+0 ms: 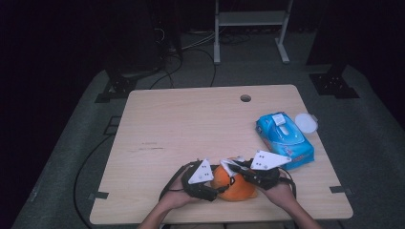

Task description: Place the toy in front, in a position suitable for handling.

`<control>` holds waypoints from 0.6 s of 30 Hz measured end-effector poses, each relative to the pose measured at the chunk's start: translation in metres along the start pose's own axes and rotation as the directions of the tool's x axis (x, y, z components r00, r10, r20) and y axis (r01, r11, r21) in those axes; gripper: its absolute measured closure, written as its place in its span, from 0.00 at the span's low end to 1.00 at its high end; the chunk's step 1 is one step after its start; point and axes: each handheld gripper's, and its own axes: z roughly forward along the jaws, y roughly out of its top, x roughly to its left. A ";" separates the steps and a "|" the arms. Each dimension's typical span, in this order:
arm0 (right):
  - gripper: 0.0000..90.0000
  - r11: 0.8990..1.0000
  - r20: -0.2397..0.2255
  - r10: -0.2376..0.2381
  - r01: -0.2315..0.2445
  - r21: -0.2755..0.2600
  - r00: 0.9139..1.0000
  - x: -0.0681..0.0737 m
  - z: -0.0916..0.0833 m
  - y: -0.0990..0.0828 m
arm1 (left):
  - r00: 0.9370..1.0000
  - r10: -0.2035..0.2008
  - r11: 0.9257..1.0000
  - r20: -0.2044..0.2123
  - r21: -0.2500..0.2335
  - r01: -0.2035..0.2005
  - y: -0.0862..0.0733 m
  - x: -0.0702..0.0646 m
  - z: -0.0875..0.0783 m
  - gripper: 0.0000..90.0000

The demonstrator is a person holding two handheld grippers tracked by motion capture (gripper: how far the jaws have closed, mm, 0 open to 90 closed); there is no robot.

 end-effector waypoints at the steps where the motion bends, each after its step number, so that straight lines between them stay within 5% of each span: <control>1: 0.94 1.000 0.008 0.008 -0.008 0.006 1.000 -0.003 -0.002 -0.002 | 1.000 0.002 1.000 0.000 0.000 -0.002 0.000 0.000 0.000 0.35; 6: 0.94 1.000 0.033 0.025 -0.025 0.017 0.999 -0.007 -0.014 -0.009 | 0.999 0.049 0.999 -0.004 -0.007 -0.049 0.001 -0.004 0.001 0.34; 11: 0.93 1.000 -0.048 0.017 -0.018 -0.016 0.999 0.010 -0.005 0.004 | 0.993 0.116 0.993 -0.015 0.004 -0.116 0.004 -0.011 0.002 0.34; 15: 0.94 1.000 -0.042 0.009 -0.008 0.020 0.999 0.008 0.007 0.010 | 0.995 0.100 0.995 -0.015 0.007 -0.100 -0.001 -0.009 0.000 0.34; 18: 0.94 0.999 0.006 0.015 -0.015 0.040 1.000 -0.003 0.004 0.005 | 0.996 0.090 0.996 -0.006 0.006 -0.090 -0.003 -0.007 -0.001 0.34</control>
